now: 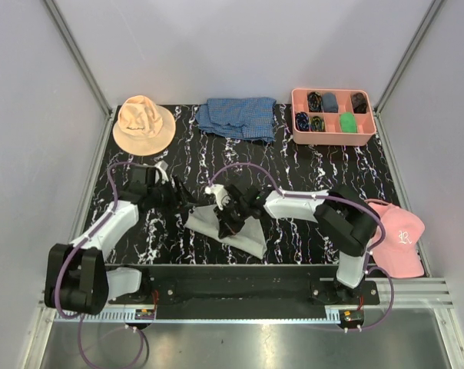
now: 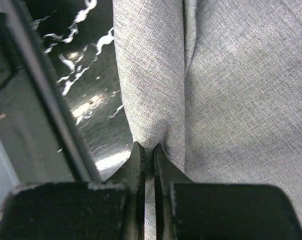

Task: Fold the napkin, place the utensils inside, and roll it up
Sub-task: Roll the napkin with the utensil

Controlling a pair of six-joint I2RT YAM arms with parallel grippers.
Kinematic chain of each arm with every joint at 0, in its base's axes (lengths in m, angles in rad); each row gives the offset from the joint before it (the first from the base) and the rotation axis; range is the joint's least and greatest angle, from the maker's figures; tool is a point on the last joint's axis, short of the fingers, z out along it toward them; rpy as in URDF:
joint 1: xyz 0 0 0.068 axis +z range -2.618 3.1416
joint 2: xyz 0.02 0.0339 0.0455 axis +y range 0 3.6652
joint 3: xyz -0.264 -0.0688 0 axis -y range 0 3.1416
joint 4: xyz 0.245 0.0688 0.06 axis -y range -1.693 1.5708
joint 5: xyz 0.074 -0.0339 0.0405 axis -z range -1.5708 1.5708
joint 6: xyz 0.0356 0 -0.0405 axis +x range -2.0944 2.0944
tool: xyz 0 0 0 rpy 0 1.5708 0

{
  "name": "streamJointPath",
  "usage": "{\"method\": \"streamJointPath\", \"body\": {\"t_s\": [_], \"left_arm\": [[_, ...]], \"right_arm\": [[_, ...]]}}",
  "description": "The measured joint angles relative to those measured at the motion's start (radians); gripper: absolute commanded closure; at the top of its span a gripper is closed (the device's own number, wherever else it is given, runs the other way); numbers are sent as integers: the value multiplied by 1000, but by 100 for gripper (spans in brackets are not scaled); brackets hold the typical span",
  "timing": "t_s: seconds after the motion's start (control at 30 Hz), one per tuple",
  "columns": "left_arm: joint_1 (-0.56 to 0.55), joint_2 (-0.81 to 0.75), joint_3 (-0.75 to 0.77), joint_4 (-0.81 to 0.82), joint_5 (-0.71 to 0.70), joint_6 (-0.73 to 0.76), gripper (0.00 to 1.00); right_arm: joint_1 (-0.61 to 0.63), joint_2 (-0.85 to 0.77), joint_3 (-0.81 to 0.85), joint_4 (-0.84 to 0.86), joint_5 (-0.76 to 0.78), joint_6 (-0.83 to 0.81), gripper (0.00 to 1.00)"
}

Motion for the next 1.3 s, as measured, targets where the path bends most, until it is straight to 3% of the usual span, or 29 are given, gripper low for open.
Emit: {"method": "streamJointPath", "body": {"t_s": [0.37,0.83,0.97,1.0,1.07,1.13,1.17,1.27,1.3], "left_arm": [[0,-89,-92,-7,-14,3,31],[0,-22,-140,70,-6,-2,38],[0,16,-140,104,0,-6,56],[0,24,-140,111,3,-11,67],[0,40,-140,126,9,-12,80],[0,54,-140,139,13,-12,95],[0,60,-140,144,15,-14,99],[0,78,-140,155,19,-19,100],[0,85,-140,158,20,-20,100]], "right_arm": [[-154,146,52,-6,-425,57,100],[-230,310,153,-8,-679,116,100],[-234,333,165,-7,-712,124,100],[-235,336,167,-7,-717,127,100],[-238,341,169,-7,-724,131,99],[-239,341,170,-7,-724,135,95],[-240,341,171,-8,-722,138,86],[-244,338,175,-15,-715,152,64],[-245,333,179,-25,-706,158,51]]}}
